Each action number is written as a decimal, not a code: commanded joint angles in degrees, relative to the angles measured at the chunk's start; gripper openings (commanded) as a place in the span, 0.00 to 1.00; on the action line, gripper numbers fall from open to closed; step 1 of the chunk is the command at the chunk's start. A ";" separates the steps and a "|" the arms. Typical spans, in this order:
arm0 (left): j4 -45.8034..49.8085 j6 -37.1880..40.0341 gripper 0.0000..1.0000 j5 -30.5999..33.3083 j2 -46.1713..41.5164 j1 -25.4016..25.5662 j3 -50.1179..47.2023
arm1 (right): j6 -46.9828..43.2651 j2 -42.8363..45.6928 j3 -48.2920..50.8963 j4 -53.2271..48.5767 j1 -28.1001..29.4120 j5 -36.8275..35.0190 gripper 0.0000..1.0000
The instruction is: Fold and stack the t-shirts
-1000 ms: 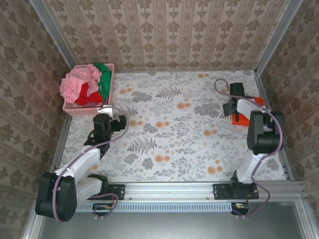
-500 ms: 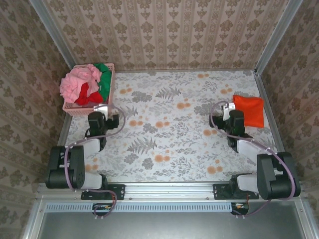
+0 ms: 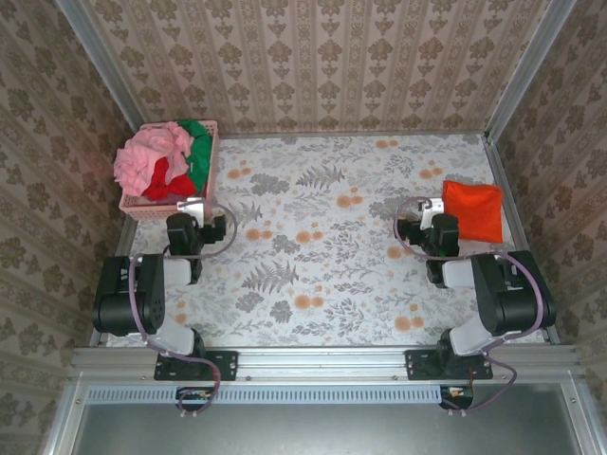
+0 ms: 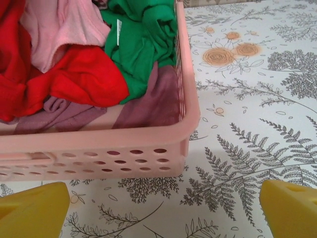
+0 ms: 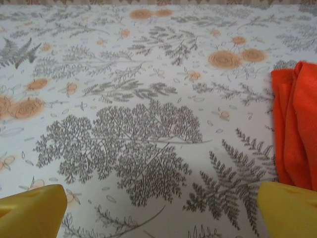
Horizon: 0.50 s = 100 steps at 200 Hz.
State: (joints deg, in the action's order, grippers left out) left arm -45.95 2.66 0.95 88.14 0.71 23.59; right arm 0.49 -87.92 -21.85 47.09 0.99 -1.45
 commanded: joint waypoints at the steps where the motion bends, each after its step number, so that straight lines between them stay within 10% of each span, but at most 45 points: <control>1: -1.95 0.06 1.00 0.37 -0.30 0.34 -0.13 | 1.27 0.13 -1.70 1.63 -0.20 -1.36 1.00; 100: -1.79 0.42 1.00 -0.69 -0.28 0.26 -0.05 | 1.27 0.19 -1.67 1.69 -0.20 -1.27 1.00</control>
State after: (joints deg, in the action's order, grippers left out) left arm -46.37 2.66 1.04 88.14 0.71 23.59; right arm 0.51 -87.92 -22.65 47.59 0.99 -1.69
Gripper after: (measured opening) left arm 0.997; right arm 0.998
